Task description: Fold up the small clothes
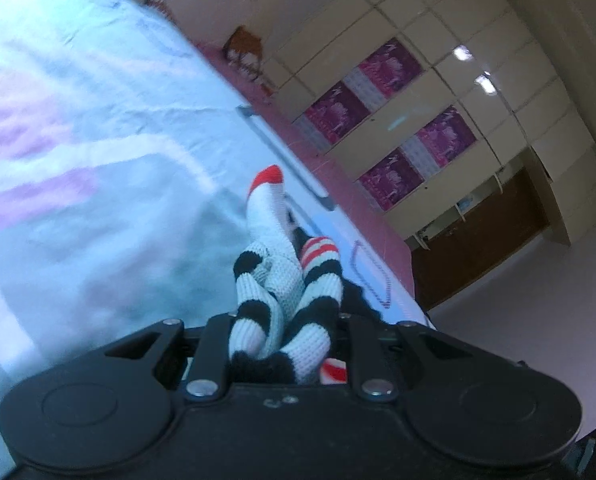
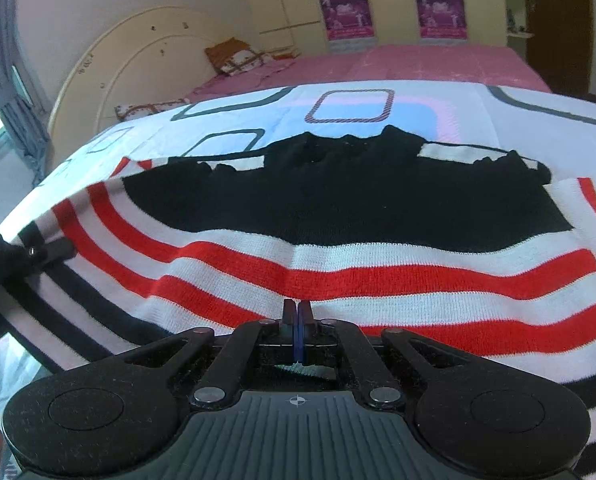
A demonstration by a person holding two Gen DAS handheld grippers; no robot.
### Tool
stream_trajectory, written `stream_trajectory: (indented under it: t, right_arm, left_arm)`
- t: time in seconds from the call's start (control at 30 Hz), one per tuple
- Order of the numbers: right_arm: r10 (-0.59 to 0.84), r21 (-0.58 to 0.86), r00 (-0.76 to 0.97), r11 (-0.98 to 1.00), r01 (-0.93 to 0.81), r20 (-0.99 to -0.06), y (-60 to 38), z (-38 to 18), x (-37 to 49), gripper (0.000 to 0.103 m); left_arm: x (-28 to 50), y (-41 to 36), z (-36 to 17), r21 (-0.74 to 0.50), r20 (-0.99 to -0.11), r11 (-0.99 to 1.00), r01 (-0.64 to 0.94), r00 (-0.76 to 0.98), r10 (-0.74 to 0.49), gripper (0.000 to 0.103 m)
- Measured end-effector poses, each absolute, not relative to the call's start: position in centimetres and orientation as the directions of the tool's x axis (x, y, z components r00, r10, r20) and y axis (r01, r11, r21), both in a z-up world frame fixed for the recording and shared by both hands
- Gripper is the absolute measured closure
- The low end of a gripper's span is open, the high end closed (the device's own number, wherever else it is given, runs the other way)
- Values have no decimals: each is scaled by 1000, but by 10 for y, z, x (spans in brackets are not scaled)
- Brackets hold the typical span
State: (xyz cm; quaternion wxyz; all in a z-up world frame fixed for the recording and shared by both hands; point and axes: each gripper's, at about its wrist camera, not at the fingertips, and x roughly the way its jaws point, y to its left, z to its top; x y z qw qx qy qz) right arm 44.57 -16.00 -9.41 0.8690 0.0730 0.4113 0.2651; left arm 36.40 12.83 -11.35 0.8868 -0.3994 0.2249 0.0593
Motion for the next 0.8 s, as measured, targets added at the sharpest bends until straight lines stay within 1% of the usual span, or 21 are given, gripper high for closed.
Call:
stream_trajectory:
  t: [0.13, 0.23, 0.37, 0.47, 0.57, 0.63, 0.67, 0.7, 0.73, 0.77, 0.8]
  right_arm:
    - [578, 462, 564, 815, -351, -590, -207, -81, 443, 103]
    - [567, 494, 614, 813, -308, -550, -253, -72, 437, 103]
    - [539, 530, 668, 811, -247, -513, -319, -63, 429, 103]
    - [514, 542, 697, 813, -211, -500, -361, -56, 422, 103]
    - [488, 552, 718, 815, -173, -496, -394, -50, 413, 103]
    - [484, 571, 717, 808, -147, -501, -414, -52, 408, 103]
    - [487, 581, 717, 802, -140, -500, -421, -53, 406, 103]
    - [491, 589, 713, 797, -136, -500, -428, -53, 405, 103]
    - [489, 593, 706, 796, -121, -512, -432, -54, 405, 103]
    - [481, 596, 699, 797, -96, -530, -434, -56, 406, 83]
    - [485, 607, 700, 790, -92, -525, -438, -55, 405, 39]
  left_arm:
    - [374, 85, -82, -622, -428, 748, -231, 900, -78, 85]
    - [384, 41, -64, -571, -428, 800, -183, 898, -100, 85]
    - [401, -26, -49, -502, -455, 855, -128, 880, -136, 85]
    - [414, -75, -50, -445, -490, 891, -86, 856, -162, 85]
    - [429, -118, -61, -400, -532, 916, -32, 822, -203, 85]
    - [438, -148, -77, -348, -594, 937, 17, 770, -234, 85]
    - [446, -164, -88, -327, -650, 944, 53, 712, -265, 83]
    - [451, -178, -99, -307, -702, 948, 85, 652, -286, 79]
    - [454, -187, -104, -267, -730, 958, 106, 627, -273, 73]
    - [450, -192, -103, -221, -731, 967, 126, 635, -250, 69]
    - [444, -192, -97, -220, -724, 964, 148, 637, -263, 53]
